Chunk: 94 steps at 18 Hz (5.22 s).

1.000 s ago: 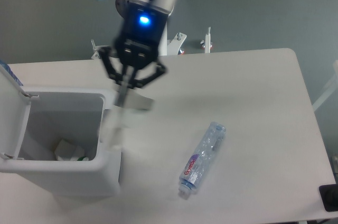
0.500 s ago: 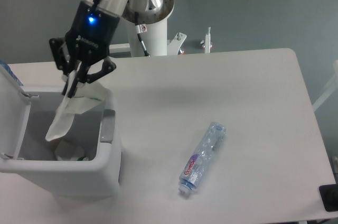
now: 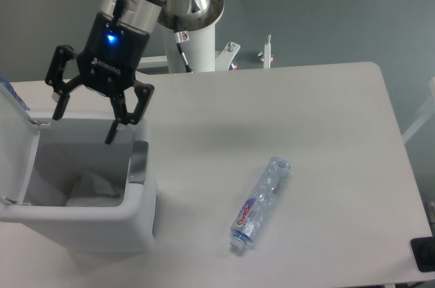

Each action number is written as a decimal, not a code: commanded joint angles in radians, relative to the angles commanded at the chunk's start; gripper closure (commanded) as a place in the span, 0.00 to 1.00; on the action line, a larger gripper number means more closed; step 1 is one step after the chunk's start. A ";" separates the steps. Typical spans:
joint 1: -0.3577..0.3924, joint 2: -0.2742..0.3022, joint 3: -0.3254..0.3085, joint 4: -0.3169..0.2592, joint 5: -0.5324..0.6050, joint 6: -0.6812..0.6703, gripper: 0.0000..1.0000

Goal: Place the trash in the trash can
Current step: 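Open the gripper to drop the wrapper into the bin, then move the open gripper over the clear water bottle, then lower the gripper around the bottle's middle and close on it, then lift the gripped water bottle up from the table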

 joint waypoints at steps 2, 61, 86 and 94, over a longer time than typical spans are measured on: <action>0.037 -0.038 0.031 0.000 0.000 0.000 0.05; 0.124 -0.486 -0.015 -0.008 0.454 0.667 0.02; 0.144 -0.384 0.112 0.011 0.284 0.439 0.51; 0.137 -0.316 0.233 0.115 0.110 0.123 0.51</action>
